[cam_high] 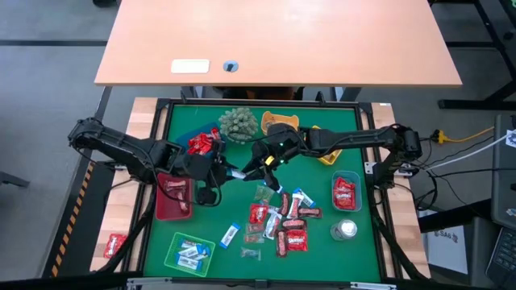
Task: Sort candy
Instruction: Put the white-blue chocolate into the green bin
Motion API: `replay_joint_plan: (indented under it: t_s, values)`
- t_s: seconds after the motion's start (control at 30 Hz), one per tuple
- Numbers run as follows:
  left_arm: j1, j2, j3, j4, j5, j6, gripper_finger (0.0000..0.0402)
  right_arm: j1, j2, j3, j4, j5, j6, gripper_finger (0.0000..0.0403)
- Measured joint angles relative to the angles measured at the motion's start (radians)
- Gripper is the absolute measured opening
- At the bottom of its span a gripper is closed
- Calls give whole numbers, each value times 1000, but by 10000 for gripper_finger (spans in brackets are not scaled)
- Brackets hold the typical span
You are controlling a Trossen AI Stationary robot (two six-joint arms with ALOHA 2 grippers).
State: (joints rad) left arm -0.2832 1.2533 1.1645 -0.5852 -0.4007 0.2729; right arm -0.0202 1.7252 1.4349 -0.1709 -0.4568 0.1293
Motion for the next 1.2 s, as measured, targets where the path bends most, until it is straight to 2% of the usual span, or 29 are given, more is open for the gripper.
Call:
replay_joint_plan:
  t_s: [0.2, 0.57, 0.7, 0.87, 1.03, 1.2]
  values:
    - [0, 0, 0, 29, 1, -1, 106, 0, 0, 0, -3, 0, 0, 117]
    - [0, 0, 0, 27, 6, -1, 34, 0, 0, 0, -4, -1, 0, 117]
    - [0, 0, 0, 26, 0, -2, 20, 1, 0, 0, -3, 39, 1, 118]
    - [0, 0, 0, 27, 0, -19, 18, 1, 0, 0, -6, 46, 2, 145]
    - [0, 0, 0, 25, 18, -188, 17, 0, 0, 0, -15, 47, 2, 189]
    - [-3, 0, 0, -3, 172, -435, 17, 2, 0, 1, -69, 43, -4, 209]
